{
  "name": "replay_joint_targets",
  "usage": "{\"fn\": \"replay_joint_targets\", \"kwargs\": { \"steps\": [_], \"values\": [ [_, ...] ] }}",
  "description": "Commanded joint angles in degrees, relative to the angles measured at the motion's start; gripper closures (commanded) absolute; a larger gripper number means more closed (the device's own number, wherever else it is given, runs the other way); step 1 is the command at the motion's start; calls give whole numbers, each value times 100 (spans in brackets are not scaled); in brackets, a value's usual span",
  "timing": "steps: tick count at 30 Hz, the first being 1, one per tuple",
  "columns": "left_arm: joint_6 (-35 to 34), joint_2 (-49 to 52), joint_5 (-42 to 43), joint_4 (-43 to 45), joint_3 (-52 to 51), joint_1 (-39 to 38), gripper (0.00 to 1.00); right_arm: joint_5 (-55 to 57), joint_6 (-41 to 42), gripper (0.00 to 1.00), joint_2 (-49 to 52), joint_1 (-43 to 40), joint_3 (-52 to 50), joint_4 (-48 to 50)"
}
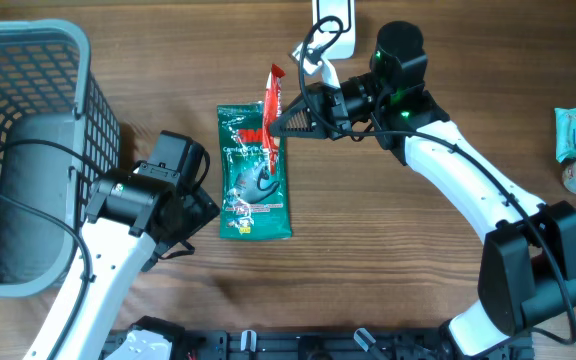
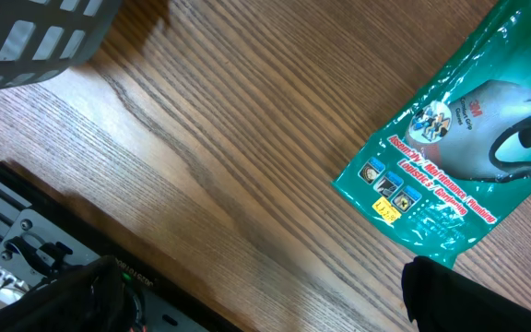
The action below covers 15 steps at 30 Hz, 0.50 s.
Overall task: Scan the item barcode
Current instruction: 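Hold the Nescafe stick over the white scanner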
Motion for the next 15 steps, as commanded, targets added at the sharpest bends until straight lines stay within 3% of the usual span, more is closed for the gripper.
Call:
{"fn": "replay_joint_targets", "kwargs": {
  "steps": [1, 4, 7, 9, 10, 15],
  "values": [
    [-94, -2, -15, -2, -4, -26, 0, -354, -155, 95, -79, -22, 33, 11],
    [-94, -2, -15, -4, -4, -26, 0, 146, -223, 95, -72, -103, 13, -87],
    [-94, -2, -15, -4, -4, -26, 0, 1200, -590, 95, -72, -162, 13, -1038],
    [-94, -2, -15, -4, -4, -26, 0, 3866, -1357, 95, -72, -170, 13, -3252],
    [-94, -2, -15, -4, -4, -26, 0, 4474, -1421, 95, -72, -170, 13, -3593],
    [-94, -2, -13, -4, -4, -26, 0, 5289, -994, 95, -81, -352, 83, -3873]
  ]
}}
